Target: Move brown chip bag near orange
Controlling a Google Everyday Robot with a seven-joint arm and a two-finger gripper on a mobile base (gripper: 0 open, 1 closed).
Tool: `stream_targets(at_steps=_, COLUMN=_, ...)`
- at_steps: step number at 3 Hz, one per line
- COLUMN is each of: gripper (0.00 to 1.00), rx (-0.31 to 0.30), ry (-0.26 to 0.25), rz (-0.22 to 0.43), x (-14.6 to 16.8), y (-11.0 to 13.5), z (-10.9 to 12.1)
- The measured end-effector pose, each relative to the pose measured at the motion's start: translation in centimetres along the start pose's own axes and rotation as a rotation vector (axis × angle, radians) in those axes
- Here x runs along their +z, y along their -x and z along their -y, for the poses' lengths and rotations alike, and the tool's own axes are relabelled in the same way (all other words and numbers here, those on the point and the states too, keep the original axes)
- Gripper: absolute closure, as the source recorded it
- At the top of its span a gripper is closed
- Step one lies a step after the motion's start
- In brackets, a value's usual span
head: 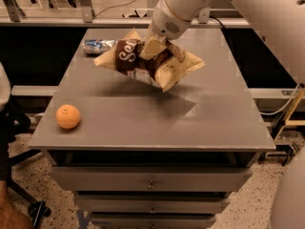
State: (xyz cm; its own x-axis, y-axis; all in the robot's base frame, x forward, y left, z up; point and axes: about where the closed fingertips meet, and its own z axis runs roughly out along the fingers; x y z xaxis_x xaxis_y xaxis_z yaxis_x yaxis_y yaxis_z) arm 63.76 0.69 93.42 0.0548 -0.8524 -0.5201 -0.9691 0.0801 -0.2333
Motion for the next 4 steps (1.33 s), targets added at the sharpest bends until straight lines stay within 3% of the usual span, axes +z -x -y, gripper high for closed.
stream_targets(at_steps=1, gripper=1.0, rx=0.005, ry=-0.042, rz=-0.016, x=1.7, y=3.5, z=-0.8)
stream_targets(at_steps=2, gripper=1.0, rx=0.004, ry=-0.039, rz=-0.019, x=1.9, y=3.6, z=-0.8)
stream_targets(at_steps=4, gripper=1.0, rx=-0.087, ry=0.02, rz=0.012, x=4.2, y=8.0, z=-2.5)
